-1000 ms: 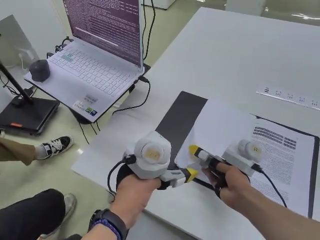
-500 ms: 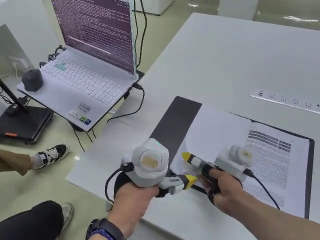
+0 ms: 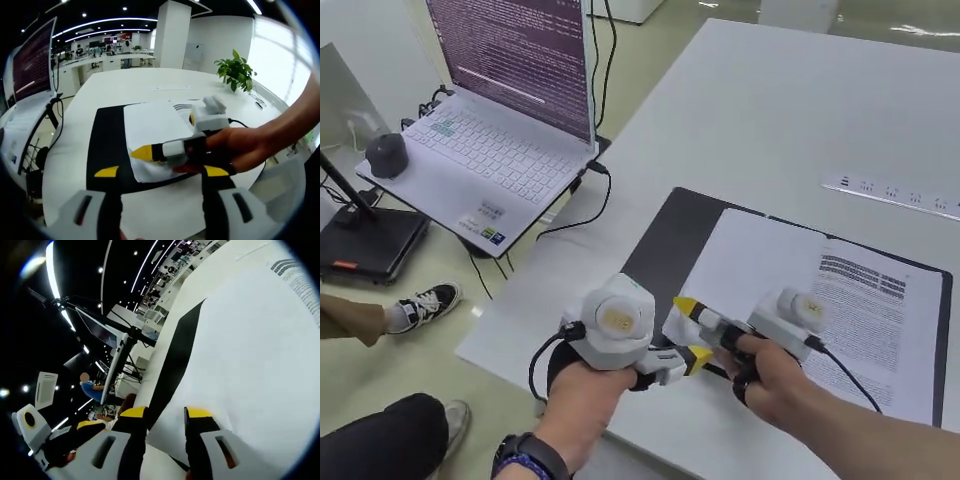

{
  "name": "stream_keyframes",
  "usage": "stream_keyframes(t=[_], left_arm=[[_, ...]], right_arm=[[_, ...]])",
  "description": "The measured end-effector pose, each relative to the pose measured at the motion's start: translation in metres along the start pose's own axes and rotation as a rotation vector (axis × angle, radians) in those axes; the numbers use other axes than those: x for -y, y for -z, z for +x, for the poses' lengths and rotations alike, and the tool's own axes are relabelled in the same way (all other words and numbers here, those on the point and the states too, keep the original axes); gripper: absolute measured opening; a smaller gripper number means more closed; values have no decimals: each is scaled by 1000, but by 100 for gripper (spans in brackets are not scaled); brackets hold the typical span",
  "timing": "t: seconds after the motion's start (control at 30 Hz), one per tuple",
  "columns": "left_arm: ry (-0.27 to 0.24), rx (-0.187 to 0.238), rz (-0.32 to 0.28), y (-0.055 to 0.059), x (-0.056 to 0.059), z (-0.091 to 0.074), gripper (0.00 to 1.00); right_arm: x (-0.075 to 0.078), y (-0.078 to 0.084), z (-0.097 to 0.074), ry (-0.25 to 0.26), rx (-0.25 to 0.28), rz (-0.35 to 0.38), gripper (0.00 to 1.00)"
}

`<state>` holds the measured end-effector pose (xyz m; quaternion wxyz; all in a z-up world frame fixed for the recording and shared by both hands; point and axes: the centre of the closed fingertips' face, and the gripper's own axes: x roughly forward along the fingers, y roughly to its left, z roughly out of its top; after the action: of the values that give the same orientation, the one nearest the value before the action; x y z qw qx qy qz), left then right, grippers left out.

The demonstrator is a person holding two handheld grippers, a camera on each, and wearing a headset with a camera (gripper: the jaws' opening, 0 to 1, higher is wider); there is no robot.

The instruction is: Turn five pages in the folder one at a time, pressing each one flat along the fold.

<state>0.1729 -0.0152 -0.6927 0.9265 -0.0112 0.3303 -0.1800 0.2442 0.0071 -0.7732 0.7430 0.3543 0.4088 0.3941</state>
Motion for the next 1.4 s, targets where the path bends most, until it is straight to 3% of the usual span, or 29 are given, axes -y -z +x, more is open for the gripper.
stream_keyframes(t=[0.07,0.2,0.33,0.53,0.67,0.77,1.0,1.2,1.4], left_arm=[[2,-2,-4,2,0,3,64],[12,-13,6,5,4,7,63],[11,4,-17,2,0,9,54],[-5,-5,-45,11,-9,16,43],[-11,-21,-41,15,-12,22,23],[-10,-19,-50,12,-15,30,22],[15,-24,-29,8,-14,49,17],[22,-53,-20,20,-16,65,11],[10,-76,3,33,-22,71,3]], right_arm=[[-4,-1,-1,-23,-3,28,37],[-11,-6,-8,-51,-4,-8,43],[-21,-24,-21,-116,63,43,44],[-13,-51,-51,-103,127,-47,41],[3,-73,-78,-64,222,-31,36],[16,-78,-93,-36,243,-29,34],[36,-78,-118,13,268,-34,31],[43,-69,-130,41,242,-63,28],[42,-61,-138,32,193,-130,25]])
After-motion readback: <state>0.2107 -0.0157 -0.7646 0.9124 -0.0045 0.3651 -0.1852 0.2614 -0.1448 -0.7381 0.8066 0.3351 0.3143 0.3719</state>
